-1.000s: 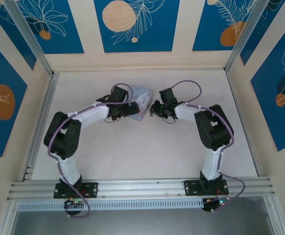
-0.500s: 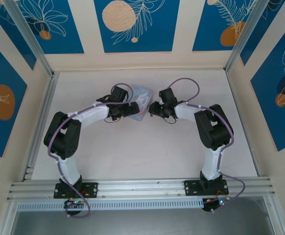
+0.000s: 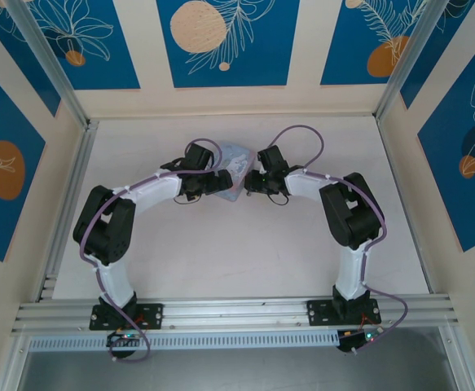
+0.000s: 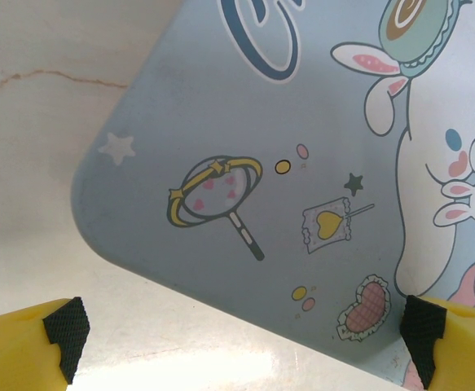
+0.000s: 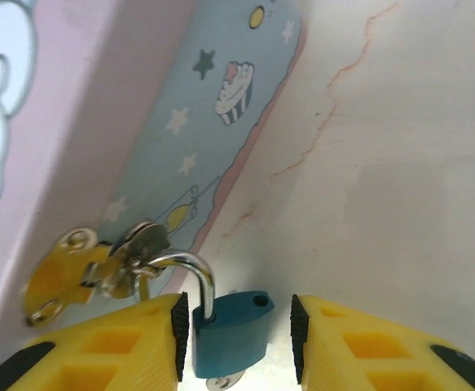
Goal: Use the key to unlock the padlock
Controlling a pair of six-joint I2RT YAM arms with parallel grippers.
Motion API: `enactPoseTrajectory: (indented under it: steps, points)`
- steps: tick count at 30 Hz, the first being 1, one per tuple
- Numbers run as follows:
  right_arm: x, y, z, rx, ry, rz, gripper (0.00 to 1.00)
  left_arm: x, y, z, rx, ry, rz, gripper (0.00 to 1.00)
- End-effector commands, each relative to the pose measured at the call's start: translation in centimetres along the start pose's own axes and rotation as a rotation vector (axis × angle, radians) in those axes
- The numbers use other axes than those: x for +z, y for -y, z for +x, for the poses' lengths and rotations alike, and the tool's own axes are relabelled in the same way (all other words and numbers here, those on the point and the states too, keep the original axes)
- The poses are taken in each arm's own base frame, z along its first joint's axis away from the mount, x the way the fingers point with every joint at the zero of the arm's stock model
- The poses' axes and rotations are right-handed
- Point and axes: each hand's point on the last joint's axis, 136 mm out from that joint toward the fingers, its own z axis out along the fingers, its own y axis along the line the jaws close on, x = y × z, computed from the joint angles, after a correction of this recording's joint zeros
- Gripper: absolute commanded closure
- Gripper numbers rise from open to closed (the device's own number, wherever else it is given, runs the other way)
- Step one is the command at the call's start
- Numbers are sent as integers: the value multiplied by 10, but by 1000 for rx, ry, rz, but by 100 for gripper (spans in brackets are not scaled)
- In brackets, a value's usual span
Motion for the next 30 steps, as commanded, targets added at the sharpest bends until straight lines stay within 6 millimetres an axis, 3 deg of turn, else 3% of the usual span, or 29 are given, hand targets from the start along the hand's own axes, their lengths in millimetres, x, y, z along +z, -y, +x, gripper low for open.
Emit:
enactPoseTrajectory:
  steps: [1,10,23,30]
  points:
    - [9,7,7,-22,-26,48,60,8,-6,11,-8,-46,-25,0]
    - [12,9,18,-15,-40,58,60,10,-6,11,-9,-50,-22,0]
    - [1,8,16,13,-25,20,79,10,-5,10,-10,-49,-20,0]
    - [-6,9,18,64,-26,-56,97,11,-4,10,-12,-49,-20,0]
